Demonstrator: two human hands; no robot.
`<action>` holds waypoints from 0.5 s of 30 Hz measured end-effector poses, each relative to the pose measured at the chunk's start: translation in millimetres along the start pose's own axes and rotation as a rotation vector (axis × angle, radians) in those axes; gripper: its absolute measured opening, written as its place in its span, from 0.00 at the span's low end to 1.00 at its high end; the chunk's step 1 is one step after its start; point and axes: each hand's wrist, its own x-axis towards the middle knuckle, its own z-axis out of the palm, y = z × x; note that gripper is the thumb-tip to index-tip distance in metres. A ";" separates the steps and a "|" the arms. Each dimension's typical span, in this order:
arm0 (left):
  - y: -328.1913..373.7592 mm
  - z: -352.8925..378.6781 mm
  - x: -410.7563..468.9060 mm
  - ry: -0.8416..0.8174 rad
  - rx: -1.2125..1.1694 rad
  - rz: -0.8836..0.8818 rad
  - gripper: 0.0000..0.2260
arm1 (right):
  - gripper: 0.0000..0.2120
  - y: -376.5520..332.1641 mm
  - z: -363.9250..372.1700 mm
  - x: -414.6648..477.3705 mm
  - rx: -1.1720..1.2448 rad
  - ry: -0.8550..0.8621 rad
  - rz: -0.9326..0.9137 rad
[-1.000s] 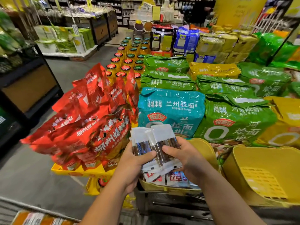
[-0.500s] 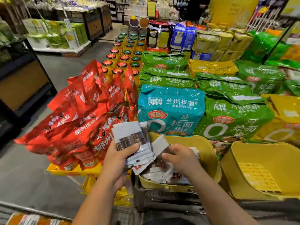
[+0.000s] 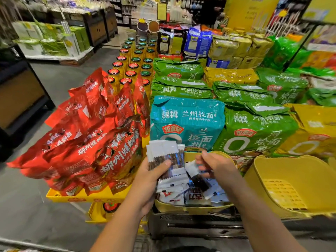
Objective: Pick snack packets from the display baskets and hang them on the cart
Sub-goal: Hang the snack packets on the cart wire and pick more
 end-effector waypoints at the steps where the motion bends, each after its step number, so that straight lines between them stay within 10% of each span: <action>1: -1.9 3.0 1.3 -0.003 -0.042 -0.040 0.11 | 0.16 -4.6 8.8 -4.1 0.160 -0.092 0.044; 15: -9.9 8.8 17.2 -0.081 0.137 -0.026 0.13 | 0.16 12.5 3.5 -8.5 0.476 -0.192 0.152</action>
